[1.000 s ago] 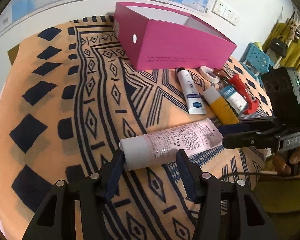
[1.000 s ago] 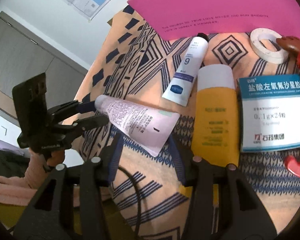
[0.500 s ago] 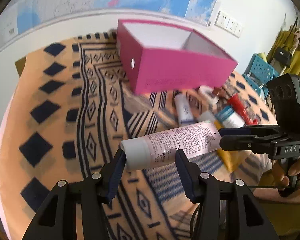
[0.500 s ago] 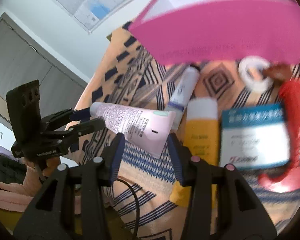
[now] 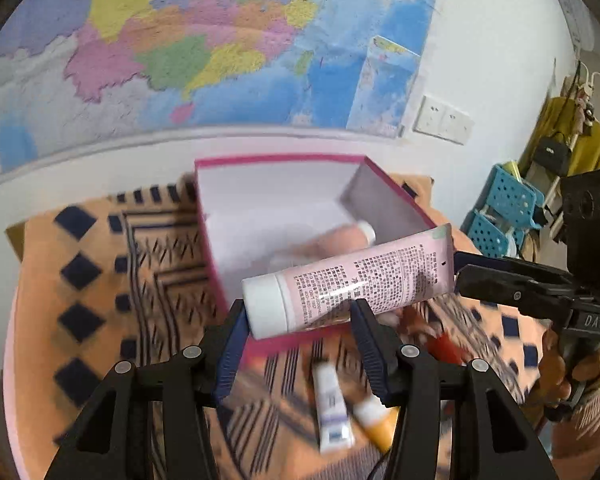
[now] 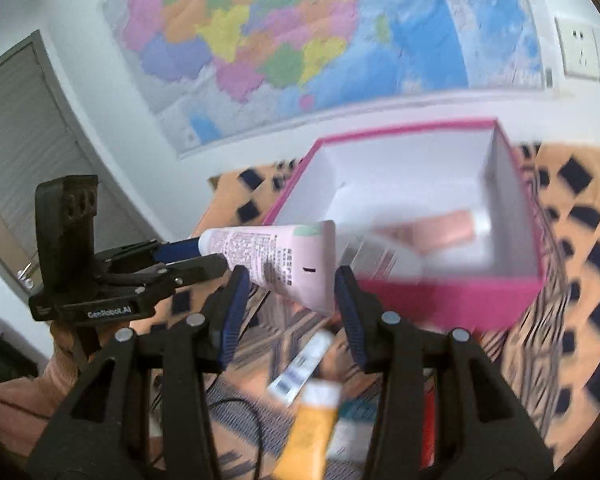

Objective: Organize rigid objects
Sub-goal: 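Lower the maxam tube into the magenta box and open the left gripper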

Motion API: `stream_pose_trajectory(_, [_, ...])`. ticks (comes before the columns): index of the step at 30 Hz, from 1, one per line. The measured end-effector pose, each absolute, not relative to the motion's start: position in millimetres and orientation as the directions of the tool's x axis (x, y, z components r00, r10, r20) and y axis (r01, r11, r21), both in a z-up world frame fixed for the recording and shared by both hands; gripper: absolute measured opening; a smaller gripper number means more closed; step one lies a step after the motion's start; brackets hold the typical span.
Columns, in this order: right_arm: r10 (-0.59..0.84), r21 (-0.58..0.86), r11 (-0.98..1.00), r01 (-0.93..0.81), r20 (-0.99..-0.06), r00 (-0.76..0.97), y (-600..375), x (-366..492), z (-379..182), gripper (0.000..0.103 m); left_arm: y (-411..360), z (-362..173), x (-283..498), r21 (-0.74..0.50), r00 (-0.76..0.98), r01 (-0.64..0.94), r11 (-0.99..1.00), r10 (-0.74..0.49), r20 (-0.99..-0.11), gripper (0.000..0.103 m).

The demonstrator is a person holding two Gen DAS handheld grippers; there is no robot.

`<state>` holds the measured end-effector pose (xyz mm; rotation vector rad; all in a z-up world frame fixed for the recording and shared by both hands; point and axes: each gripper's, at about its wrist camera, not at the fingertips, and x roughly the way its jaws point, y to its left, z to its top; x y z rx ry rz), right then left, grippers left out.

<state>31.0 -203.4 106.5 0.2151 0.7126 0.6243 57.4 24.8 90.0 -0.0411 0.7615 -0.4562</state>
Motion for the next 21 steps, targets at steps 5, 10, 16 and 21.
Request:
stream_pose_trajectory(5, [0.603,0.442,0.797,-0.411,-0.54,0.588,-220.5,87.5,103.1,0.047,10.9,86.5,107.1,-0.203,0.621,0.36,0.91,-0.397,-0.676,0.053])
stream_pose_trajectory(10, [0.603,0.492,0.795,-0.355,-0.57,0.559,-232.1,133.9,82.3,0.047,-3.2,70.7,144.3,-0.185,0.589,0.329,0.926,-0.354,-0.726,0.053])
stream_pose_trajectory(16, [0.583,0.516,0.805,-0.292,-0.603,0.544,-239.1,165.1,61.2,0.047,-11.6,46.6,181.0,-0.196,0.542,0.266,0.944,-0.315,-0.779,0.053])
stream_pose_trajectory(21, [0.58,0.525,0.805,-0.276,-0.6,0.55,-244.3,170.0,58.2,0.047,-14.4,37.5,190.8,-0.202,0.536,0.224,0.953,-0.294,-0.792,0.053])
